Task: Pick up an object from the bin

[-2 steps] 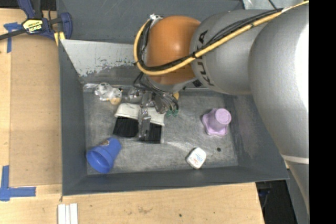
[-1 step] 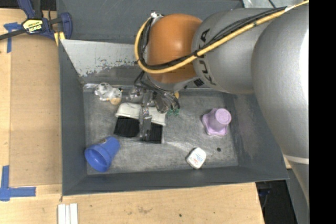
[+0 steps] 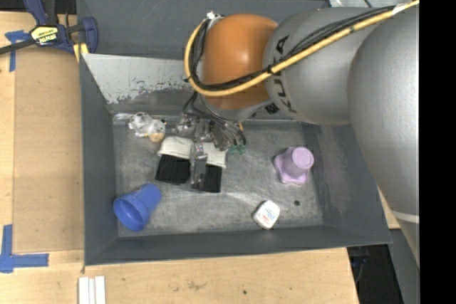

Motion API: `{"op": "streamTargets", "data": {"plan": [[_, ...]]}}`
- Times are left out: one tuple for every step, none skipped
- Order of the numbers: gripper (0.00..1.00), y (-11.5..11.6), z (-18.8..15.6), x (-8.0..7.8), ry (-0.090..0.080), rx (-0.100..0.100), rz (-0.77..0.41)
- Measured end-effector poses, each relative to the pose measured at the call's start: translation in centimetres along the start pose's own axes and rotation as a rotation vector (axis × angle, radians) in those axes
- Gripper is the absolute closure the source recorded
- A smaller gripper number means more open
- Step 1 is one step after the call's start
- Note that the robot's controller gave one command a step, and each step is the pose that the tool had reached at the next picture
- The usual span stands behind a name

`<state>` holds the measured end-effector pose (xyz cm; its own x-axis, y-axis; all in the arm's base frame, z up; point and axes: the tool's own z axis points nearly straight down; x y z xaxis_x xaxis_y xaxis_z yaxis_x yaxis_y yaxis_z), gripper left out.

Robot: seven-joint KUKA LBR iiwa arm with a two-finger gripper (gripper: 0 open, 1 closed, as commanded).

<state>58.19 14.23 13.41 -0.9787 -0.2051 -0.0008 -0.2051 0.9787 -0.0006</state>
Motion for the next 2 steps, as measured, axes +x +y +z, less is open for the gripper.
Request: {"op": "streamTargets", "data": {"plan": [[1.00,0.00,-0.88,-0.03,-0.002,0.000,0.000],[1.00,0.00,-1.48,-0.05,-0.002,0.000,0.000]]}}
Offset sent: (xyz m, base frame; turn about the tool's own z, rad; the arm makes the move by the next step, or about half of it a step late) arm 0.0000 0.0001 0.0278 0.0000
